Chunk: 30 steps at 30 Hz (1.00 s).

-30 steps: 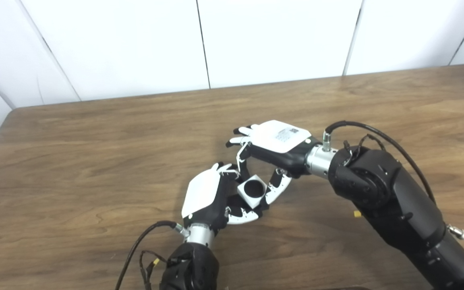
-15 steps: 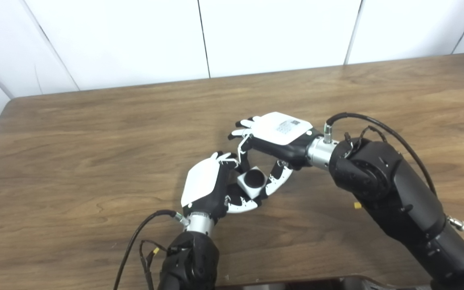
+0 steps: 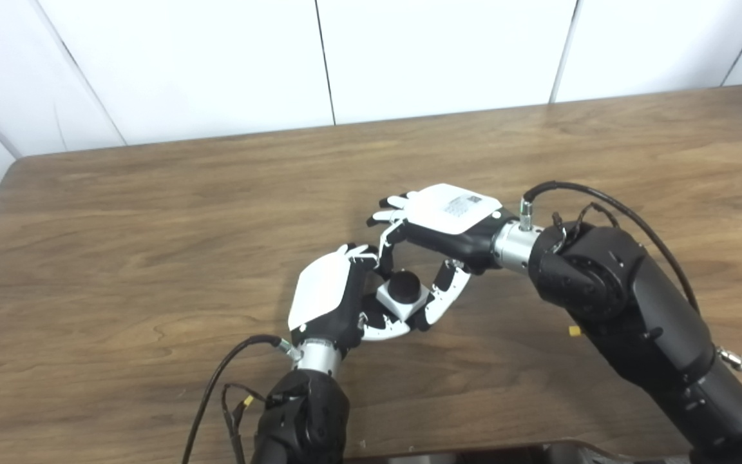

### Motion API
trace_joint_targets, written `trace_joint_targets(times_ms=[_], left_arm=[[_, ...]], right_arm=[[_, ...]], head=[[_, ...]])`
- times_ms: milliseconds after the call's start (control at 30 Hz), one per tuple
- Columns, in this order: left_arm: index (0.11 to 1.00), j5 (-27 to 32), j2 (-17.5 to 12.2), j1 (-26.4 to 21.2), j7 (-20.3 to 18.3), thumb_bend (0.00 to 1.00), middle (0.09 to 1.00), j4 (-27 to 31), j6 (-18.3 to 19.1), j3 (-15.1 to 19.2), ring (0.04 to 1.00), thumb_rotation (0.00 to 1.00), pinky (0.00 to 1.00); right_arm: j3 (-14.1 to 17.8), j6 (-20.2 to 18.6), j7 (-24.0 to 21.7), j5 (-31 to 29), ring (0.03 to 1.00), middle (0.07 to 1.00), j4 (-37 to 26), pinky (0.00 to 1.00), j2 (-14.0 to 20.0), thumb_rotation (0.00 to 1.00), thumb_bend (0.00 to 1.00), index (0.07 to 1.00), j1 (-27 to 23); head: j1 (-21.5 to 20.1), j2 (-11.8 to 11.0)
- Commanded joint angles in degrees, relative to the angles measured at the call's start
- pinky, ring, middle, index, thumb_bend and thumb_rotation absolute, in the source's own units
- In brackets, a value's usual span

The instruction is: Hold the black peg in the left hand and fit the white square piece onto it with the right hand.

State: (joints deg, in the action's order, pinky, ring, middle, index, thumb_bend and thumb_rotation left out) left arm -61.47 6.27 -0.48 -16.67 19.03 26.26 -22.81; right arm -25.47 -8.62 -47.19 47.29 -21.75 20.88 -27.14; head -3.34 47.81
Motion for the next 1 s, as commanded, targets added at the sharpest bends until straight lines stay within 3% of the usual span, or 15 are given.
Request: trace_joint_targets(times_ms=[0, 133, 333, 533, 733, 967], left_arm=[[0.673, -0.1, -0.2, -0.5, -0.8, 0.81, 0.870, 1.4, 0.2, 0.0, 0.952, 0.19, 0.89], [0.751, -0.1, -0.2, -0.7, -2.1, 0.88, 0.875, 1.7, 0.4, 0.2, 0.954, 0.22, 0.92], [0.846, -0.4, 0.4, -0.9, -7.2, 0.99, 0.891, 3.4, 0.6, 2.2, 0.970, 0.25, 0.92], [0.901, -1.4, 1.2, -1.2, -12.2, 1.00, 0.926, 4.5, 0.6, 4.1, 0.989, 0.24, 0.98], [0.926, -5.1, 2.1, -1.3, -14.5, 1.00, 0.935, 4.9, 0.6, 4.8, 0.985, 0.28, 0.93], [0.924, -8.7, 2.0, -1.7, -14.2, 1.00, 0.907, 5.7, 0.5, 5.7, 0.941, 0.25, 0.81]], right_arm=[[0.9, -0.3, 0.2, -0.2, 1.000, 0.937, -1.5, 1.00, -0.2, 0.28, 0.96, 0.683, -1.9], [1.2, -0.2, 0.4, -0.4, 0.999, 0.936, -1.5, 1.00, -0.2, 0.28, 0.95, 0.677, -1.9], [1.4, 0.0, 0.6, -0.3, 1.000, 0.935, -1.2, 1.00, -0.4, 0.28, 0.95, 0.673, -1.9], [1.3, 0.2, 0.9, 0.0, 0.997, 0.931, -0.8, 1.00, -0.6, 0.28, 0.96, 0.666, -1.8], [1.5, 0.2, 1.0, -0.3, 0.997, 0.929, -0.8, 1.00, -0.7, 0.28, 0.96, 0.664, -1.9], [2.8, -0.4, 1.3, -1.4, 0.999, 0.933, -0.5, 1.00, -0.8, 0.28, 0.94, 0.673, -2.3]], head=[[0.0, 0.1], [0.0, 0.1], [0.4, 0.0], [0.5, 0.0], [0.6, -0.1], [1.2, -0.2]])
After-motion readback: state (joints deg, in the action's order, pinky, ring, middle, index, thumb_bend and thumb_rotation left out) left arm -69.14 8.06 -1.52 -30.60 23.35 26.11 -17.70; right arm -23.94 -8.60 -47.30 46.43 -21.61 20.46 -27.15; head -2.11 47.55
